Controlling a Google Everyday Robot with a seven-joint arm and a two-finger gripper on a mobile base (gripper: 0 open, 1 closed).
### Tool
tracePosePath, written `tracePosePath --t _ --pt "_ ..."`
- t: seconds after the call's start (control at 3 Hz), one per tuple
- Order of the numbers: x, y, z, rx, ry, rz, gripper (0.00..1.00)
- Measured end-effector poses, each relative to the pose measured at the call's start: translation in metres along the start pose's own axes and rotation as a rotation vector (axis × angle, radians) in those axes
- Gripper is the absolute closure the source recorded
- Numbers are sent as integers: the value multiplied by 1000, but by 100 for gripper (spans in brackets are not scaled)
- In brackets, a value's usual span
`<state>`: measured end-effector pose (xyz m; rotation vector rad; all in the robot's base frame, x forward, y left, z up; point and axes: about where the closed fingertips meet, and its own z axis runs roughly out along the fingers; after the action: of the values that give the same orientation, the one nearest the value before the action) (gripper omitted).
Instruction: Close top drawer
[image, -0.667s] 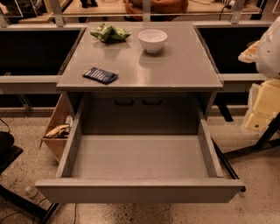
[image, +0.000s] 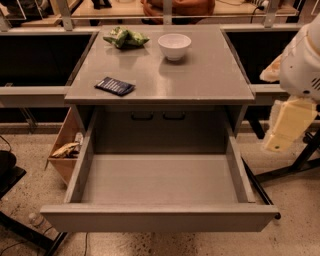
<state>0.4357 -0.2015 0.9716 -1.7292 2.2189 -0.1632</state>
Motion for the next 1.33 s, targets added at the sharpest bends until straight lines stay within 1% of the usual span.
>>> tracePosePath --t 0.33,0.67,1.0,1.33 --pt "-6 29 21 1 -8 26 39" --pt "3 70 59 -31 -32 98 62" --pt "24 131 146 -138 -37 191 93" --pt "41 174 213 -214 -27 239 100"
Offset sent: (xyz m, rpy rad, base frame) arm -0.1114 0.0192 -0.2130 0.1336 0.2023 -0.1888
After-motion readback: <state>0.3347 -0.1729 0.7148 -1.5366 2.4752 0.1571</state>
